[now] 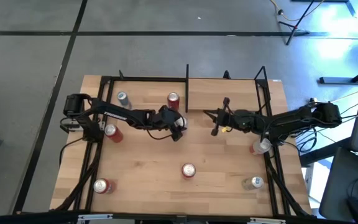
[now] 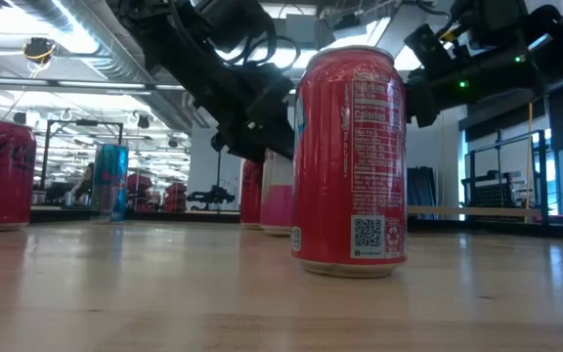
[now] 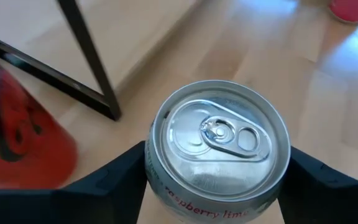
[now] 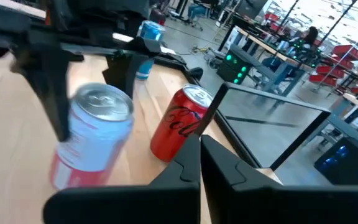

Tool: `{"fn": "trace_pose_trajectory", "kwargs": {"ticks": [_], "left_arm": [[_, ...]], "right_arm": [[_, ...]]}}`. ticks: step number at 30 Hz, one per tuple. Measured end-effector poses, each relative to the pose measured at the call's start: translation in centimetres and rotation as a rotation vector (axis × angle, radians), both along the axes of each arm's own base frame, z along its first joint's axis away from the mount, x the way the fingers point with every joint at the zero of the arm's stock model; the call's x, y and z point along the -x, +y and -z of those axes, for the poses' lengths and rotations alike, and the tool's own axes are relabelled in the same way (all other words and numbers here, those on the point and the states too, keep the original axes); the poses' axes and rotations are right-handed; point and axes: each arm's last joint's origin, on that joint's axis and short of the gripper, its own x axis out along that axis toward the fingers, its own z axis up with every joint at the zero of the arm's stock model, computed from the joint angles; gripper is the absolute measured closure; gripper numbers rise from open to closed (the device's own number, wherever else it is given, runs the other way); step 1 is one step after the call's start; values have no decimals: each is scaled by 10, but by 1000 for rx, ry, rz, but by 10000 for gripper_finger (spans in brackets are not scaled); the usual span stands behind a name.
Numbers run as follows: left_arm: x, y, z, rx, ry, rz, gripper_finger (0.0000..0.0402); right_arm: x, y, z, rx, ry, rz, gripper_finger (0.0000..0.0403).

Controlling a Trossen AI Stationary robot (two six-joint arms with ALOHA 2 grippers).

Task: Place canned beverage on shelf
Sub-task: Put the left pink white soda can on the shelf

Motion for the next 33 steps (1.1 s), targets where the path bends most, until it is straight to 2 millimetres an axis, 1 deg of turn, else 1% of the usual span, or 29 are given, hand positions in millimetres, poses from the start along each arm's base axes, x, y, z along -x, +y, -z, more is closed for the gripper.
{"fn": "trace_pose_trajectory", "kwargs": {"ticks": [4,6,9,12,16,18,20,23,27,33], "left_arm": [[0,-4,0,31,-4,22,100],[-1,-6,0,23,5,72,80],[2,-10,-10,16,-5,174,59],[8,-10,-25,-9,-14,237,51],[21,-7,-45,-86,-12,299,50],[24,-5,-54,-113,-35,363,49],[27,-3,-58,-124,-41,458,49],[27,0,-57,-157,-39,584,49],[25,11,-49,-218,-1,628,49],[19,25,-39,-174,-42,721,49]], "right_arm": [[0,0,0,0,-3,-1,400],[0,0,0,0,-3,-1,400],[0,0,0,0,-2,-1,400],[0,0,0,0,-1,-2,400],[0,0,1,-1,8,-2,400],[0,0,1,-1,8,-3,400],[0,0,1,-2,13,-7,400],[0,1,1,-4,12,-18,400],[0,1,1,-4,12,-20,400],[0,1,1,-4,12,-20,400]]}}
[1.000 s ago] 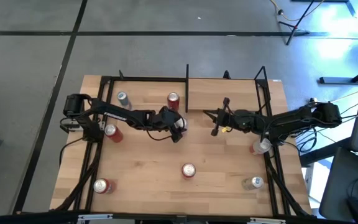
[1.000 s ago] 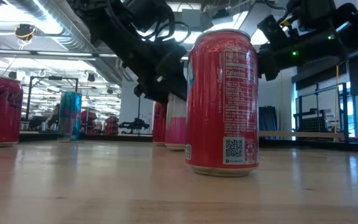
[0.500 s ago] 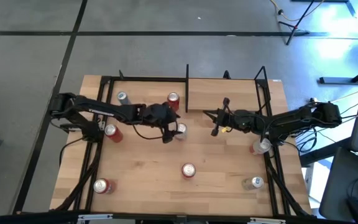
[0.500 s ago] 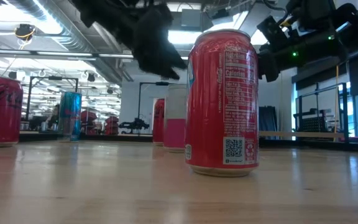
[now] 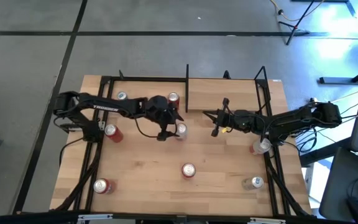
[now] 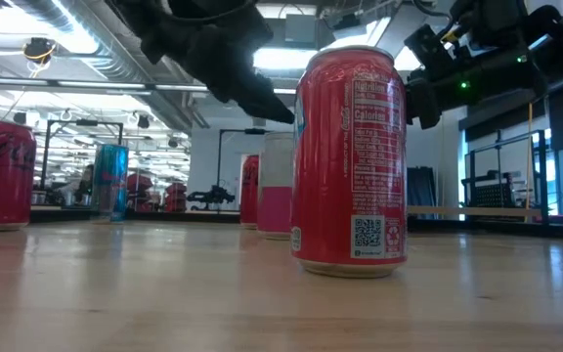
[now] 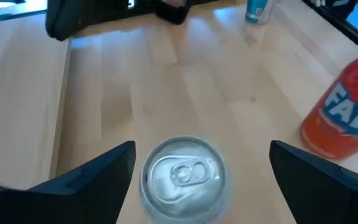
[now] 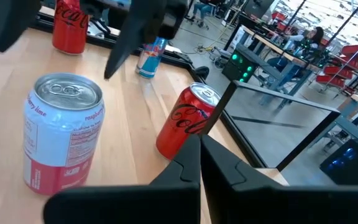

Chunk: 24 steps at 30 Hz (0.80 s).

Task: Place canned beverage on shelf
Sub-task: Put the left pink white soda can on the shelf

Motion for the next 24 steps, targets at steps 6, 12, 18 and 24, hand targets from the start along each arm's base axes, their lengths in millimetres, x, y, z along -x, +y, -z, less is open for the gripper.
{"fn": "trace_pose_trajectory", "kwargs": {"ticks": [6,12,18,24], "left_arm": [[-5,9,17,34,38,12,49],[-8,11,27,5,73,-36,49],[-9,8,27,7,74,-37,62],[-10,9,31,39,95,-97,116]], "right_arm": [[0,0,0,0,1,0,400],[0,0,0,-1,0,0,400],[0,0,0,-1,0,0,400],[0,0,0,-1,-1,1,400]]}}
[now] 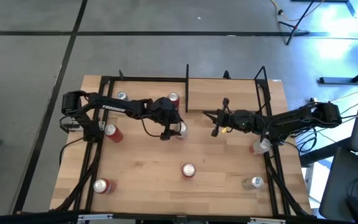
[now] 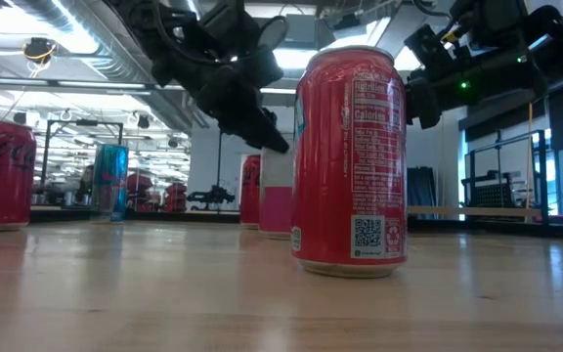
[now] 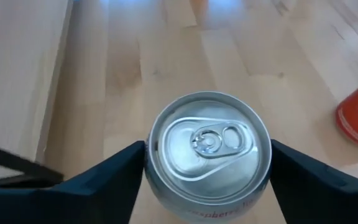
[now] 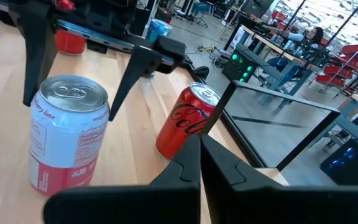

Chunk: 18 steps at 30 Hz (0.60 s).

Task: Place canned beverage on shelf
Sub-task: Put the left pink white soda can on the shelf

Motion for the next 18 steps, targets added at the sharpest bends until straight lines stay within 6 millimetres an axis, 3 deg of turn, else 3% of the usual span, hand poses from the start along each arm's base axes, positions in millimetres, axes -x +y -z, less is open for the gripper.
{"fn": "trace_pose_trajectory", "kwargs": {"ticks": [5,10,18], "left_arm": [[-1,-11,-3,13,13,-238,162],[-1,-27,-5,79,-18,-576,166],[2,-42,-3,133,-25,-721,161]], "right_arm": [[0,0,0,0,0,-1,400],[0,0,0,0,0,0,400],[0,0,-1,-1,-15,1,400]]}}
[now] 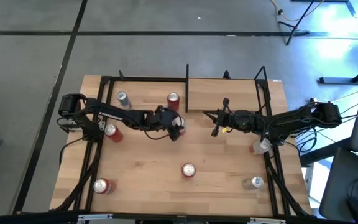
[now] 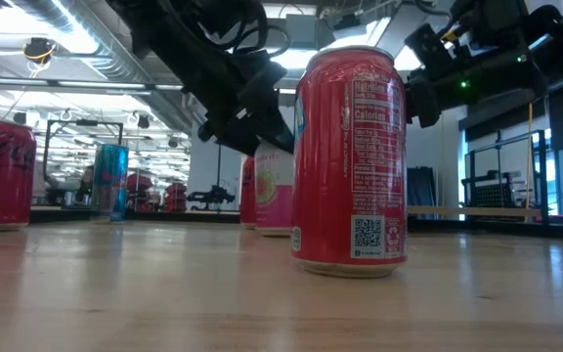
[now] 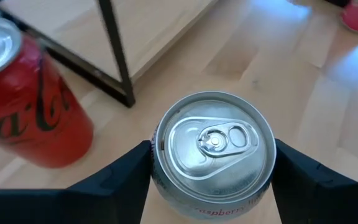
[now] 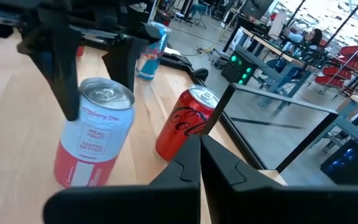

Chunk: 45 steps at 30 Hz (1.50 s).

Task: Place canned beverage on shelf
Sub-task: Put the left pink white soda can on the shelf

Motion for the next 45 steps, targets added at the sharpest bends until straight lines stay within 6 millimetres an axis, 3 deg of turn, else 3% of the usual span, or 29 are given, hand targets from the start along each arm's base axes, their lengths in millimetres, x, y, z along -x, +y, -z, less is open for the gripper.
{"fn": "trace_pose_trajectory", "kwargs": {"ticks": [6,12,18,27,34,39,45], "left_arm": [[0,-1,0,11,4,2,157],[-1,-3,-1,35,5,71,114],[-1,-9,-23,8,1,212,75],[11,-5,-50,-109,48,300,69],[12,5,-45,-168,104,626,68],[10,18,-47,-243,94,668,68],[5,22,-41,-207,53,765,68]], "right_arm": [[0,0,-1,2,-6,0,400],[0,0,-1,3,-7,0,400],[0,0,0,1,-1,-1,400],[0,1,0,-33,-12,-31,400],[-1,4,0,-53,-19,-125,400],[-1,4,0,-69,-25,-120,400],[-1,4,0,-85,-27,-121,398]]}}
